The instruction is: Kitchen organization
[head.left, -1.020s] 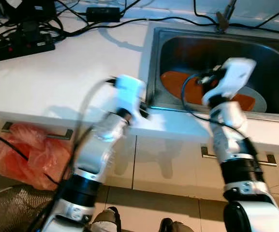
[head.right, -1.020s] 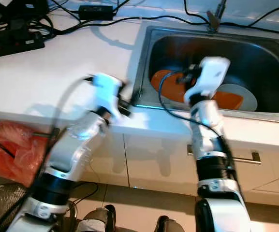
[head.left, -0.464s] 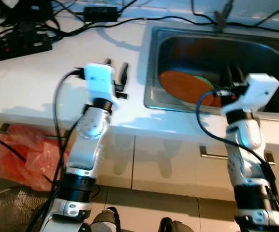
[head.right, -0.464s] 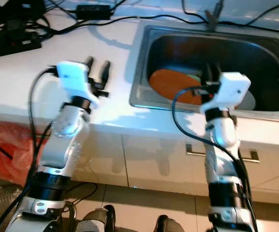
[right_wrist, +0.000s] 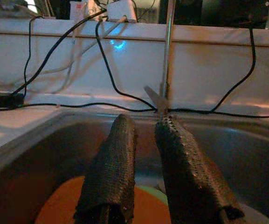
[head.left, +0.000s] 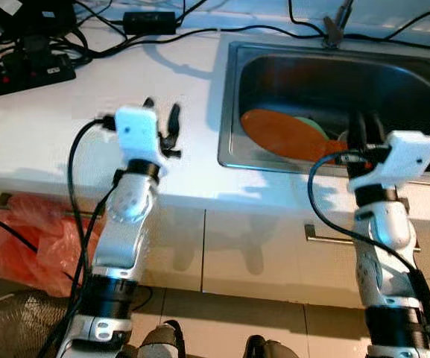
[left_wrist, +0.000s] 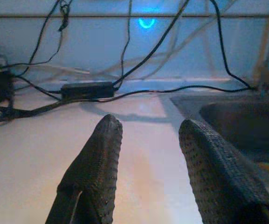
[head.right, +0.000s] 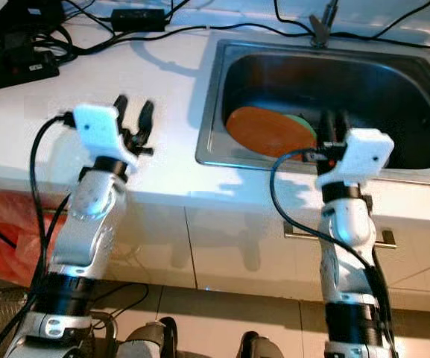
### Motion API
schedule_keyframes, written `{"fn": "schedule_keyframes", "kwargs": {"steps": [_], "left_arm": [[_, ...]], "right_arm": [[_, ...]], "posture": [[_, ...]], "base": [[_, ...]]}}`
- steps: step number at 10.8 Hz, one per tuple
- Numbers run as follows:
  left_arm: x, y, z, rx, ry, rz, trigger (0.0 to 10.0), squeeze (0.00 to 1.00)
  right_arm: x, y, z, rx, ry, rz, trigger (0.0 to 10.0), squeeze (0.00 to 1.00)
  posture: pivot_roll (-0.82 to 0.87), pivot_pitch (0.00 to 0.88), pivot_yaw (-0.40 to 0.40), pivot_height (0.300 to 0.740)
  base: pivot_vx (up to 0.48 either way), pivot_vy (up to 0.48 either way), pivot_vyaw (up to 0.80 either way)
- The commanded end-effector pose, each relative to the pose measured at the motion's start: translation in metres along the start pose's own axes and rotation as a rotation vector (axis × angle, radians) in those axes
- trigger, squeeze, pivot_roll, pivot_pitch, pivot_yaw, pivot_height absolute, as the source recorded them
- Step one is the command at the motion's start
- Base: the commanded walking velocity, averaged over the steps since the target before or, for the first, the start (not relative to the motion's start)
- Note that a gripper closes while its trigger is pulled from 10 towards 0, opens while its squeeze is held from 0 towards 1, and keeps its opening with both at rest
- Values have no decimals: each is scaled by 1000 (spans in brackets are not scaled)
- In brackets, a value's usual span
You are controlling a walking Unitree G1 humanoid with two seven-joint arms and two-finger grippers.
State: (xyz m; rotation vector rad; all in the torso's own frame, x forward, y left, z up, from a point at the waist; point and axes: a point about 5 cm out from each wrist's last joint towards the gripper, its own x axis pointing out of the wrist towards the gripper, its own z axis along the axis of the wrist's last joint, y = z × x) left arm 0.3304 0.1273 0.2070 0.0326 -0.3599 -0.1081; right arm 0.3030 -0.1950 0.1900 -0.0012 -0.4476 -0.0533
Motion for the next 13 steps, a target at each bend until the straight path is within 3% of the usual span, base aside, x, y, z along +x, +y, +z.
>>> {"fn": "schedule_keyframes", "kwargs": {"steps": [1,4,13], "left_arm": [[-2,2,0,17,-7,17,10000,0],[-1,1,2,19,-14,24,10000,0],[0,-2,3,12,-19,10,10000,0]], "right_arm": [[0,-1,1,-7,4,-6,10000,0],[4,9,-1,18,19,12,10000,0],[7,5,-3,14,40,8,10000,0]], "posture": [[167,145,0,740],[174,156,-6,740],[169,163,-8,740]], "base": [[0,0,0],[0,-326,0],[0,-454,0]]}}
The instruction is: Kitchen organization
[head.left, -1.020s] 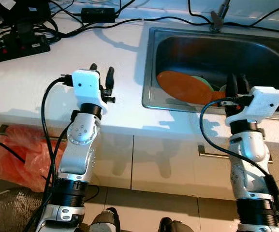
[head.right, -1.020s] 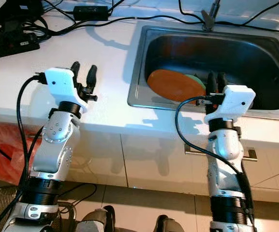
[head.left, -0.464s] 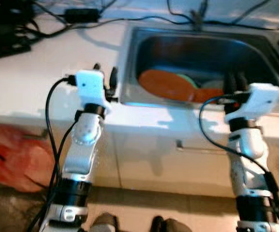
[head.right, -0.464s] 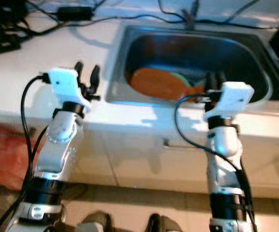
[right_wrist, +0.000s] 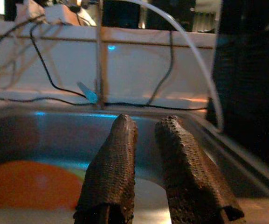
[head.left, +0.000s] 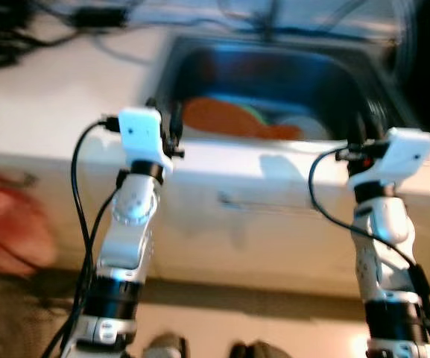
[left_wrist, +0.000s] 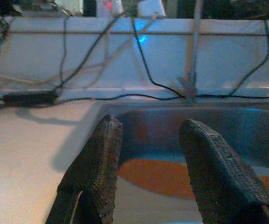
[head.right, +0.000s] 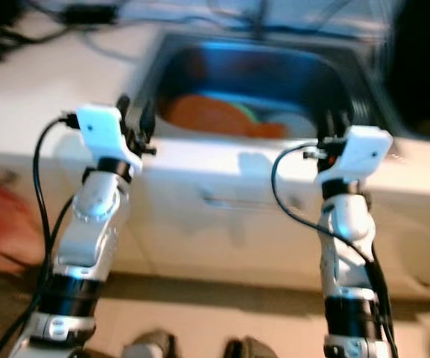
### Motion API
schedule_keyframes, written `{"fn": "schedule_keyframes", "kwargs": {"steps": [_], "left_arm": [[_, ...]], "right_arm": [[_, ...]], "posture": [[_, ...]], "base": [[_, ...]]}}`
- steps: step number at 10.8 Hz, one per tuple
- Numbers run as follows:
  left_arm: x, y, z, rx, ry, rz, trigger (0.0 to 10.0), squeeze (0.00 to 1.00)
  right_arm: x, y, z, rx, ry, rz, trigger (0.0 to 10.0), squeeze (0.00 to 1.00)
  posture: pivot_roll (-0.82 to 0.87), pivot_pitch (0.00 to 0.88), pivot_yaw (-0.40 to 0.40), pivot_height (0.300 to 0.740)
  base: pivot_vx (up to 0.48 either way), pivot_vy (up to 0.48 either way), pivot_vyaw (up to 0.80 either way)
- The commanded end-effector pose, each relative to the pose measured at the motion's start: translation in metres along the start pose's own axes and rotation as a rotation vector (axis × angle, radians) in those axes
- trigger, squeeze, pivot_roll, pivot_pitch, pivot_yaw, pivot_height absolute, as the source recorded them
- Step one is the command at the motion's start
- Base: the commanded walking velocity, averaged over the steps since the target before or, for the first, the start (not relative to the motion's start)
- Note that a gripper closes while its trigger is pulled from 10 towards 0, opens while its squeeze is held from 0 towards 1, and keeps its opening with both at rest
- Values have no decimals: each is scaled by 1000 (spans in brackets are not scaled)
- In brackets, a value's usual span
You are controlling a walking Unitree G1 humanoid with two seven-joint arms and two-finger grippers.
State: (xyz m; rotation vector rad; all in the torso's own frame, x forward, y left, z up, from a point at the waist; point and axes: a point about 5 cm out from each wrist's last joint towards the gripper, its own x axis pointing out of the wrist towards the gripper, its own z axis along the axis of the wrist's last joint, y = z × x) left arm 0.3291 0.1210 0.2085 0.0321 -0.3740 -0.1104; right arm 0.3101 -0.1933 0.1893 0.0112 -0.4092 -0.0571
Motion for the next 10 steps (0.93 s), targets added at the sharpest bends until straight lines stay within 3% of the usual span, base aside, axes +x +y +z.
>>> {"fn": "schedule_keyframes", "kwargs": {"steps": [1,10], "left_arm": [[0,4,1,12,-4,9,10000,0],[0,-5,-3,2,15,-24,10000,0]], "right_arm": [[1,4,1,4,2,15,10000,0],[-2,1,-2,9,11,14,10000,0]], "posture": [[169,164,-9,740],[159,159,-4,740]], "base": [[0,-480,0],[0,-480,0]]}}
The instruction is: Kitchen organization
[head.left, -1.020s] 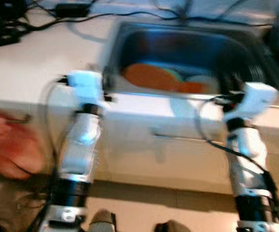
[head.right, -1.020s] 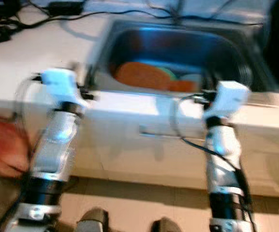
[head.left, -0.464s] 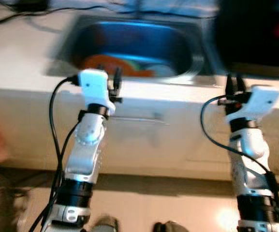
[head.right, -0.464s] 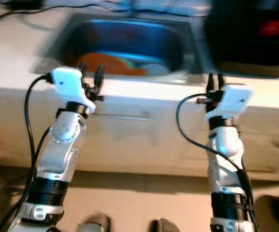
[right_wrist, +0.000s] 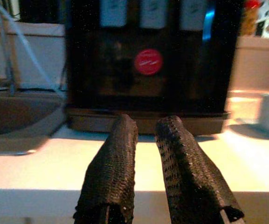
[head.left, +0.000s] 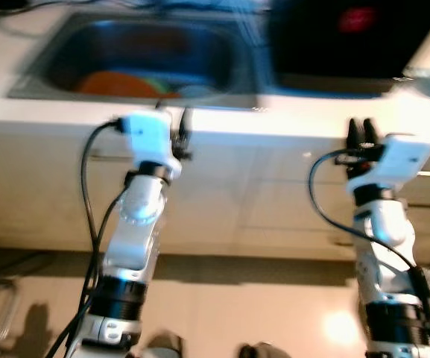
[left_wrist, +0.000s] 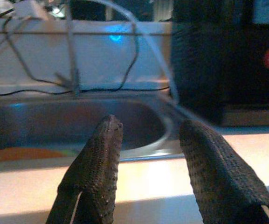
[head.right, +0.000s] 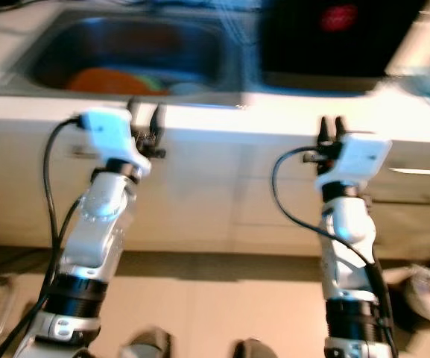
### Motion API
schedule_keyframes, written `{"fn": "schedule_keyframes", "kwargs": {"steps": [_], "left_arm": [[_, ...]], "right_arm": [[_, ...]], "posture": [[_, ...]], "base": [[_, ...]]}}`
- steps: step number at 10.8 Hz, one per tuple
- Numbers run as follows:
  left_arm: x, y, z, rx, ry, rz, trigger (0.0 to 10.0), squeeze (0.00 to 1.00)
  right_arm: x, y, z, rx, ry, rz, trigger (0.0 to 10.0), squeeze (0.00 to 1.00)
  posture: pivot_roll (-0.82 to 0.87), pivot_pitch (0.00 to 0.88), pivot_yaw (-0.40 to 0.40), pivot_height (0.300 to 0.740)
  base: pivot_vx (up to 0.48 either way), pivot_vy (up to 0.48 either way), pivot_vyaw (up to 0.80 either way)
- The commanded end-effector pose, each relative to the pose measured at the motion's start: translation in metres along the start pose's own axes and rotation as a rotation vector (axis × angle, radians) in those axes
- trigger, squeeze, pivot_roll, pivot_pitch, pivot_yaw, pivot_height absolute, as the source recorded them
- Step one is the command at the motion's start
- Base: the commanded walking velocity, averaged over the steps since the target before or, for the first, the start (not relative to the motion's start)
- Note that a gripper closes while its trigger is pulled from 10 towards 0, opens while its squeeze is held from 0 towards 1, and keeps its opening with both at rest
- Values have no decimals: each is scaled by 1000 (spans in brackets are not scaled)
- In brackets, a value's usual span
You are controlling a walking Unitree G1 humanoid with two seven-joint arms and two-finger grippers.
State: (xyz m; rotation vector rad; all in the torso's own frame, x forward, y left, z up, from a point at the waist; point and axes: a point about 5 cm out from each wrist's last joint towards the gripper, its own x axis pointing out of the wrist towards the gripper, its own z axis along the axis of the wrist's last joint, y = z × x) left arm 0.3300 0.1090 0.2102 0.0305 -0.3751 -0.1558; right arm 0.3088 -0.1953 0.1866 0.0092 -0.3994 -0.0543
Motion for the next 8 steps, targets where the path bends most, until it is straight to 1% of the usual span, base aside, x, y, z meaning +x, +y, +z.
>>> {"fn": "schedule_keyframes", "kwargs": {"steps": [1,3,7,8], "left_arm": [[-3,6,-5,12,21,17,10000,0],[-3,6,-6,12,26,14,10000,0],[-7,8,-16,15,55,23,10000,0],[-9,9,-20,5,69,27,10000,0]], "right_arm": [[1,3,0,10,2,10,10000,0],[1,4,-2,10,9,15,10000,0],[-2,1,-10,5,39,13,10000,0],[-3,1,-12,5,47,14,10000,0]], "posture": [[160,159,-4,740],[162,160,-7,740],[161,169,-13,740],[161,171,-14,740]], "base": [[0,-480,0],[0,-480,0],[0,-480,0],[0,0,0]]}}
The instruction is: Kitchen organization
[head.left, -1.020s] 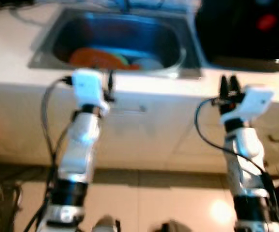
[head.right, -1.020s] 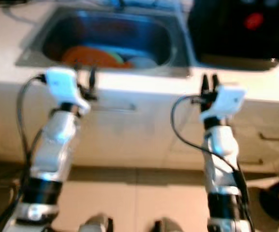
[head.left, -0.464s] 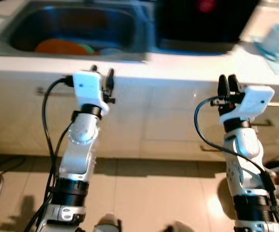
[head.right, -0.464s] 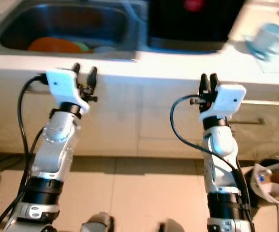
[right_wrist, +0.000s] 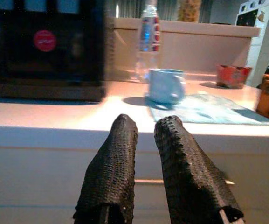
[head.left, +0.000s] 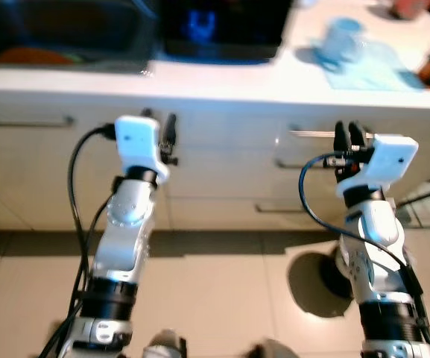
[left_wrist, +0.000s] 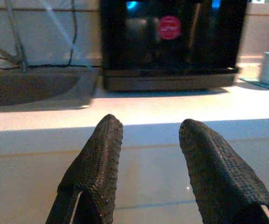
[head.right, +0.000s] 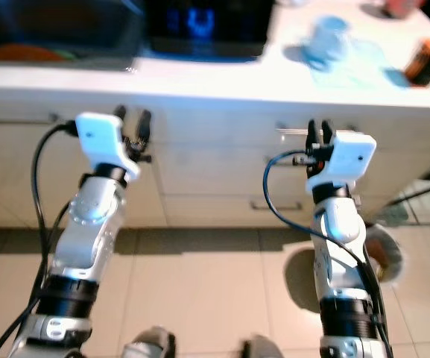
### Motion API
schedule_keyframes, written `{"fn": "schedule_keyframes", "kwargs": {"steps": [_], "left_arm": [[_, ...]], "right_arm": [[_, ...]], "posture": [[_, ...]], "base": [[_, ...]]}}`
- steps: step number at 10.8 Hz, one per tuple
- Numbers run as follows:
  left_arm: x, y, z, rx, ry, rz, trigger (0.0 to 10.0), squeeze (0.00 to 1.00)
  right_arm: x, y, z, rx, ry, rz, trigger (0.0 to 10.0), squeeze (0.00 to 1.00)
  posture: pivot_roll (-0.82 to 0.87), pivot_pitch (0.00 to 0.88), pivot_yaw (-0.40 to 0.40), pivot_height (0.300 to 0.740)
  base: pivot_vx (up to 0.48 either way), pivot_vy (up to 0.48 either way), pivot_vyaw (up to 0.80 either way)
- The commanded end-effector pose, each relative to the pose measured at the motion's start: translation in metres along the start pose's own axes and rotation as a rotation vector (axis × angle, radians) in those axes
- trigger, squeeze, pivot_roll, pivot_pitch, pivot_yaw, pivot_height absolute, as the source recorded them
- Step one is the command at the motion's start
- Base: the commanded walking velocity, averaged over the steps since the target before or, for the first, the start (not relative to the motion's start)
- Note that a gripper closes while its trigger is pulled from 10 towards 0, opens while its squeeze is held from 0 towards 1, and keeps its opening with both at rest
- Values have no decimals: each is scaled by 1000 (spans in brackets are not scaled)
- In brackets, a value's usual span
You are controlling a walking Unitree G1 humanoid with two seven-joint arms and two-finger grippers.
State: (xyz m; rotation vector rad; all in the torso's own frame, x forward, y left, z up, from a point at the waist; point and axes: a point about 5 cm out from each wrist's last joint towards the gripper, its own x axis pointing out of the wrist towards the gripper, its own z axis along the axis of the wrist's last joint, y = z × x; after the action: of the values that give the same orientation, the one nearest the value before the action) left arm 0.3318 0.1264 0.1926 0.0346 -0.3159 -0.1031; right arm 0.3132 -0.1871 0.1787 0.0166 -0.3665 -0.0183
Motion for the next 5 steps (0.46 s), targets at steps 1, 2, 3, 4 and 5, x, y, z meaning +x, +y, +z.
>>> {"fn": "schedule_keyframes", "kwargs": {"steps": [1,2,3,4,5], "left_arm": [[-4,-7,-9,-14,35,-18,10000,0],[-5,-6,-14,-21,54,-12,10000,0],[-8,-4,-23,-35,89,-7,10000,0],[-11,-2,-34,-35,127,-6,10000,0],[-16,-1,-48,-31,180,-13,10000,0]], "right_arm": [[-4,-8,-7,-10,28,-20,10000,0],[-4,-9,-11,-8,44,-19,10000,0],[-6,-10,-16,-3,64,-19,10000,0],[-9,-10,-23,-6,91,-18,10000,0],[-13,-13,-35,-1,136,-24,10000,0]], "posture": [[161,171,-16,740],[161,171,-17,740],[161,170,-17,740],[163,169,-18,740],[161,169,-21,740]], "base": [[0,0,0],[0,0,0],[0,0,0],[0,0,0],[0,0,0]]}}
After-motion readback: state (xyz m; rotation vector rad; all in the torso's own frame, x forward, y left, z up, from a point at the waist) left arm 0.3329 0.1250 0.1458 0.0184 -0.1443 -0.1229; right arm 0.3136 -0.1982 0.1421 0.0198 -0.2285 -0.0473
